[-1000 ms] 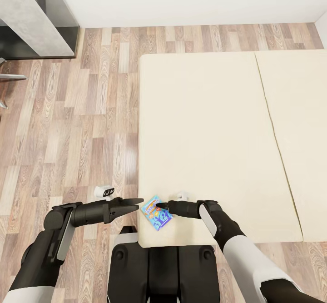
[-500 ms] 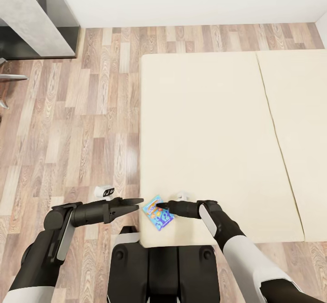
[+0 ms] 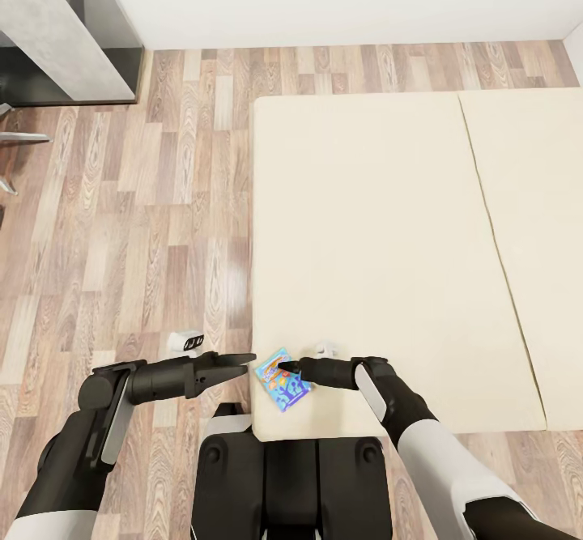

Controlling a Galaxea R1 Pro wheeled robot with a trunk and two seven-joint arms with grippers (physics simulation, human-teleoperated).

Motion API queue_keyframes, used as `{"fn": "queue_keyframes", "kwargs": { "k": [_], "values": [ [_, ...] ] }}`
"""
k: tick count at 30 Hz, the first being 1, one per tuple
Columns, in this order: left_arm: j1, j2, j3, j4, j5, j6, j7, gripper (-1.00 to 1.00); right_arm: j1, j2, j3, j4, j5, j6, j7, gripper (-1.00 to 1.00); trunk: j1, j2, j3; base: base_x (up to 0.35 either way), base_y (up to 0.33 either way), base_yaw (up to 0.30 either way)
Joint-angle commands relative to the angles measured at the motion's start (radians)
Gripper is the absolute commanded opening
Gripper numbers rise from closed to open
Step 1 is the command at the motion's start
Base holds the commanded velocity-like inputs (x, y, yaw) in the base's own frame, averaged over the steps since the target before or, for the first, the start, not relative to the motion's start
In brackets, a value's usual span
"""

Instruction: Put all the toys in the child's room - the three board games (two on the bed and one on the table), the two jigsaw puzzles on the table, and the tennis ball on the table - inside the toy box on the table in the child's room.

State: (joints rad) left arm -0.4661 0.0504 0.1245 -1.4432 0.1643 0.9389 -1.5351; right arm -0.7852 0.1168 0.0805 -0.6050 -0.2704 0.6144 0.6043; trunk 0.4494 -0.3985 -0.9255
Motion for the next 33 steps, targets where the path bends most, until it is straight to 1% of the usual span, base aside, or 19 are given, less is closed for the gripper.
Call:
{"fn": "queue_keyframes", "kwargs": {
  "k": [1, 33],
  "values": [
    [0.0, 0.0, 0.0, 0.0, 0.0, 0.011, -0.003, 1.0, 0.0, 0.0, 0.001, -0.001, -0.006, 0.007, -0.001, 1.0, 0.001, -0.001, -0.001, 0.0, 0.0, 0.0],
    [0.0, 0.0, 0.0, 0.0, 0.0, 0.011, -0.003, 1.0, 0.0, 0.0, 0.001, -0.001, -0.006, 0.007, -0.001, 1.0, 0.001, -0.001, -0.001, 0.0, 0.033, 0.0]
  ]
}}
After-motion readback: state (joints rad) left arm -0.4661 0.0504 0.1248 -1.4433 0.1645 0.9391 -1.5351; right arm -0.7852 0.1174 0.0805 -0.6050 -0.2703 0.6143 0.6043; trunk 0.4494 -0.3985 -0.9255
